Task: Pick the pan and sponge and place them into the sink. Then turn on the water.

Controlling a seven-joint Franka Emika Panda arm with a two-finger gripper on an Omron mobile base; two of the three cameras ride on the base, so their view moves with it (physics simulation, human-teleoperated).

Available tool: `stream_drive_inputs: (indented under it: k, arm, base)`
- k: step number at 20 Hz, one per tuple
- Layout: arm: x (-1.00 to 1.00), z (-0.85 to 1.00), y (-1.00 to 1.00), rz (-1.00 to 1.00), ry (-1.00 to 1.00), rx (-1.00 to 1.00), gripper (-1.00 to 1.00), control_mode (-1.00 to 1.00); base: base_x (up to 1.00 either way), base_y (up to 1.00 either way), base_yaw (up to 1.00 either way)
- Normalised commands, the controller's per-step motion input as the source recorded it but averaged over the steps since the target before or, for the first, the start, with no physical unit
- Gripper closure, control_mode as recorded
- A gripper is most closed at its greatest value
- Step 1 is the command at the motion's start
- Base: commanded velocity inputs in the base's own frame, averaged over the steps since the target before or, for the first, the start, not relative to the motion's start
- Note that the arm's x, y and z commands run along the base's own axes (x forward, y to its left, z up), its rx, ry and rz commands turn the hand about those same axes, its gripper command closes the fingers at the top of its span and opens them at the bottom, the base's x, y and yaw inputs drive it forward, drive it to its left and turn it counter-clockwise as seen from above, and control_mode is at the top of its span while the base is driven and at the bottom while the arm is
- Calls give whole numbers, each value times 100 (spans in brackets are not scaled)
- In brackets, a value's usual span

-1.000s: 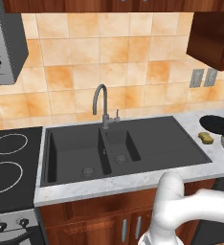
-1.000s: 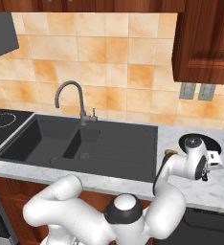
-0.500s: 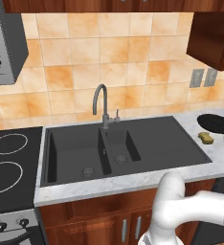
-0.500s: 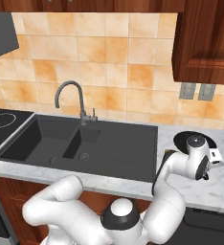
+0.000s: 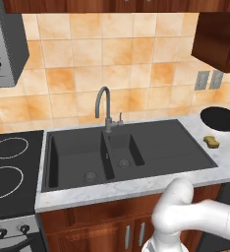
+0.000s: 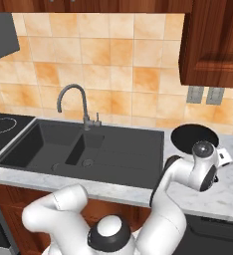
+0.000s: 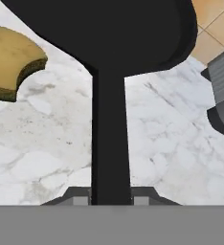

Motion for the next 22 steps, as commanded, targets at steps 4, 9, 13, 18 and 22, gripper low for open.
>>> stream_drive_inputs:
  k: [4,9,13,18,22]
  arm:
    - [-15,5,42,12,-6,-5,100,-100]
    - [-14,3,56,10,-3,-2,100,-100]
    - [-9,27,48,8,-1,-1,100,-100]
    - [0,32,44,7,0,0,100,-100]
    - [1,15,48,5,1,0,100,-100]
  base:
    - [0,0,0]
    - [0,0,0]
    - [0,0,0]
    - [0,0,0]
    - [0,0,0]
